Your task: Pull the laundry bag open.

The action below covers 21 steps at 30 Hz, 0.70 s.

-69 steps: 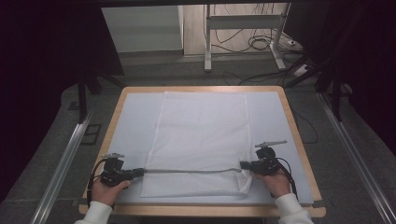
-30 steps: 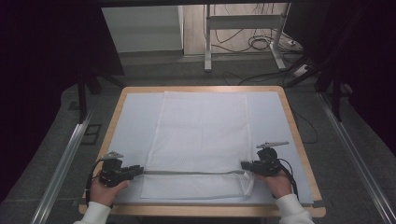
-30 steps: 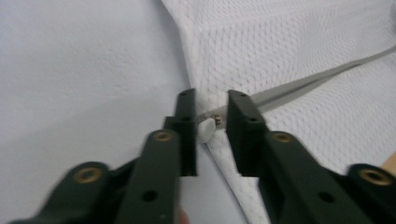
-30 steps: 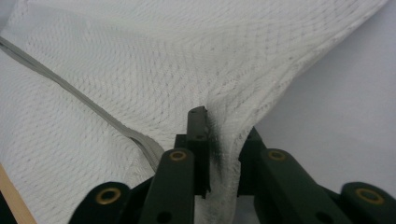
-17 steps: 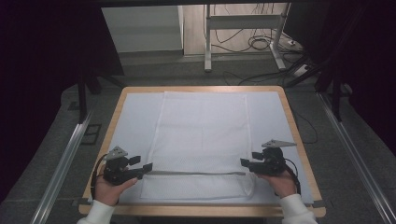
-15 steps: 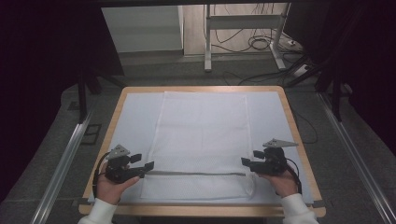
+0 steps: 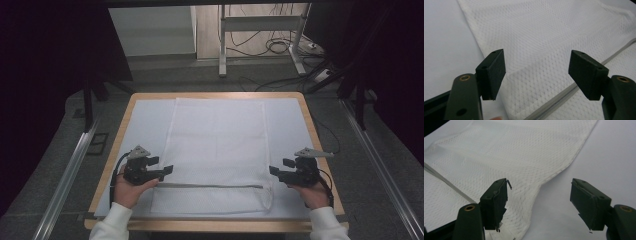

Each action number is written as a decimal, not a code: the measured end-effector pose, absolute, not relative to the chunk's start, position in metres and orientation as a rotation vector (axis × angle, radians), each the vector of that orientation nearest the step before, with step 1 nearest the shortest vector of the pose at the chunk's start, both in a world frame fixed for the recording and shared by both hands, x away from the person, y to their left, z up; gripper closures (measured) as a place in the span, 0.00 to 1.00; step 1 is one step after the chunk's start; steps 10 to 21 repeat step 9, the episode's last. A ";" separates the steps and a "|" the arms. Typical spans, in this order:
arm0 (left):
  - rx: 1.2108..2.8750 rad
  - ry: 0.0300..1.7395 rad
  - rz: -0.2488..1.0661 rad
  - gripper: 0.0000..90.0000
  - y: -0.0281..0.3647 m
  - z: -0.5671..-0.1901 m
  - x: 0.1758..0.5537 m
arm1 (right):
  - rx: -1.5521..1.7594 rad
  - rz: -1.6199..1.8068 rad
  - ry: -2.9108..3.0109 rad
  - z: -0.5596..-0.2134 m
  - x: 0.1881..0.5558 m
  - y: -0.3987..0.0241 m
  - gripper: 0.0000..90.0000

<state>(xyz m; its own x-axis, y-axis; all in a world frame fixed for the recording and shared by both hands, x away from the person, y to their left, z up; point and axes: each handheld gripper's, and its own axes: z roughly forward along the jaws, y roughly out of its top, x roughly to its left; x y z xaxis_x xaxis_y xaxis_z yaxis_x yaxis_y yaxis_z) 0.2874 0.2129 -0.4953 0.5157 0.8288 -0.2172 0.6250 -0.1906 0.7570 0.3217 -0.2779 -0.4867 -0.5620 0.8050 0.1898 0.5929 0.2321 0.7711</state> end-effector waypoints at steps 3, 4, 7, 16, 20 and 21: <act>1.918 1.195 0.298 0.33 0.212 -0.497 0.287 | 1.297 1.240 2.267 -0.487 0.322 -0.274 0.33; 1.917 1.192 0.298 0.32 0.212 -0.497 0.287 | 1.292 1.243 2.266 -0.486 0.322 -0.274 0.33; 1.914 1.196 0.305 0.29 0.214 -0.497 0.286 | 1.287 1.239 2.262 -0.486 0.321 -0.273 0.32; 1.906 1.194 0.300 0.28 0.215 -0.496 0.285 | 1.291 1.243 2.260 -0.486 0.321 -0.273 0.31; 1.906 1.194 0.300 0.28 0.215 -0.496 0.285 | 1.291 1.243 2.260 -0.486 0.321 -0.273 0.31; 1.906 1.194 0.300 0.28 0.215 -0.496 0.285 | 1.291 1.243 2.260 -0.486 0.321 -0.273 0.31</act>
